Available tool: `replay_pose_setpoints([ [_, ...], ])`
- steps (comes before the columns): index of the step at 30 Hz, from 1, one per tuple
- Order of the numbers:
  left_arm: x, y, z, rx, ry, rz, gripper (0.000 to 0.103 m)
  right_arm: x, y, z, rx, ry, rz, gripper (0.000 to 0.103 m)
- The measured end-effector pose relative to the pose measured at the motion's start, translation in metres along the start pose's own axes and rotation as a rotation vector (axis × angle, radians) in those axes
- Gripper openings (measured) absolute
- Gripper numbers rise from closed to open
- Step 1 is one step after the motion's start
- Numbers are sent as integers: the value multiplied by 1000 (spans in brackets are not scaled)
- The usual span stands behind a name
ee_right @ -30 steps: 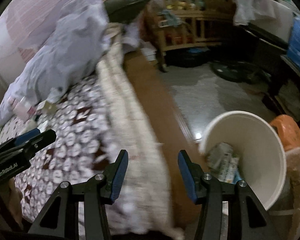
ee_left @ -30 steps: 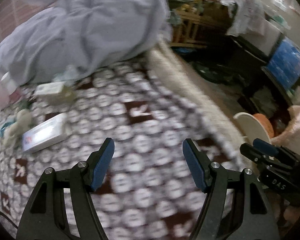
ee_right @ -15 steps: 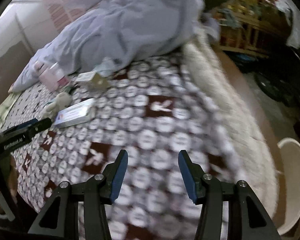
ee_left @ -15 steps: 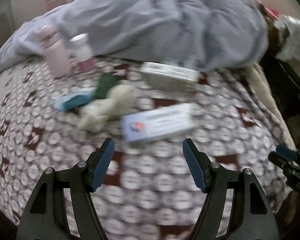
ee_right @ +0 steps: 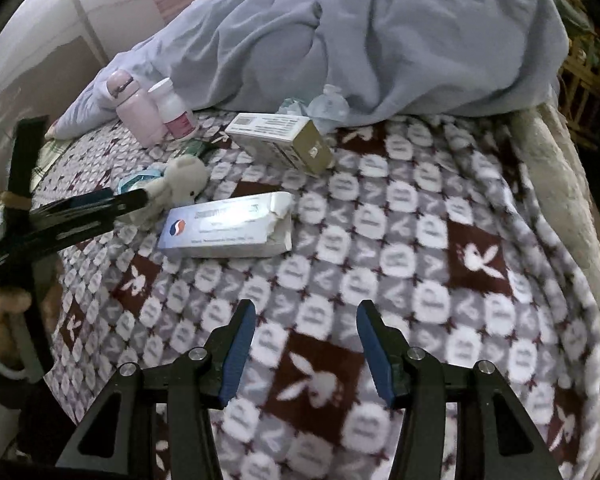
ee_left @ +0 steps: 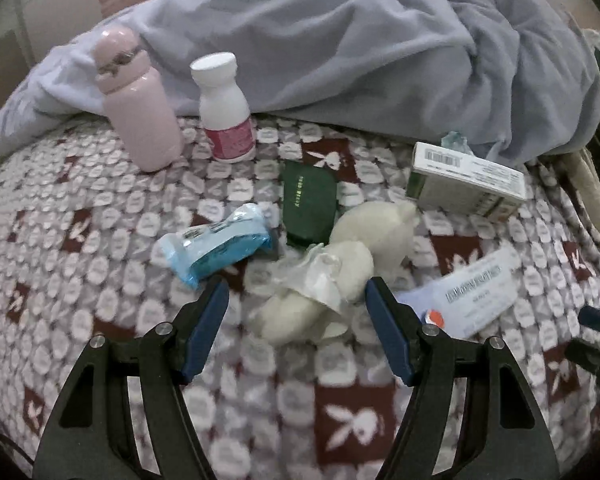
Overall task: Collect trash
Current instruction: 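Move both open tools back over the bed toward the plush toy and medicine box, then grasp the plastic-wrapped plush toy with the left tool while the right tool grasps the medicine box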
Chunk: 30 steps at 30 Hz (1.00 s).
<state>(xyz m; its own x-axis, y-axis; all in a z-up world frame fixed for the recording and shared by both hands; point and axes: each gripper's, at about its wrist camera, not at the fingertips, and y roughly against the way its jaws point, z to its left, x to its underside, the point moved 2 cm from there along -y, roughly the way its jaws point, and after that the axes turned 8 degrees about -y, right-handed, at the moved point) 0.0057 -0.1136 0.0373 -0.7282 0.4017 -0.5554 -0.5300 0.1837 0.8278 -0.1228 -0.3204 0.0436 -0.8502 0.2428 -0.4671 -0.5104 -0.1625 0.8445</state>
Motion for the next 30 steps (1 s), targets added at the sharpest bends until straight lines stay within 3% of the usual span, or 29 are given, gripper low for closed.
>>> replay_pose_setpoints([
  [4,-2,-22,-10,89,-33,67,69,-2,-3,-2,-2,-16,3,50],
  [5,-1,-27,-14,101,-44,81,62,-2,-3,-4,1,-20,3,50],
  [7,1,-30,-20,116,-49,98,25,-2,-2,-9,1,-32,2,50],
  [9,3,-25,-28,115,-66,96,24,-2,1,-15,2,-45,-5,50],
  [20,45,27,-107,396,-166,164,23,3,30,-61,39,-168,-51,51],
  [23,56,38,-104,369,-124,167,23,4,31,-55,10,-166,-33,51],
  [27,59,50,-67,301,11,142,23,5,20,-24,-24,-111,-13,57],
  [30,61,54,-43,249,59,126,23,5,1,2,-25,-63,12,58],
])
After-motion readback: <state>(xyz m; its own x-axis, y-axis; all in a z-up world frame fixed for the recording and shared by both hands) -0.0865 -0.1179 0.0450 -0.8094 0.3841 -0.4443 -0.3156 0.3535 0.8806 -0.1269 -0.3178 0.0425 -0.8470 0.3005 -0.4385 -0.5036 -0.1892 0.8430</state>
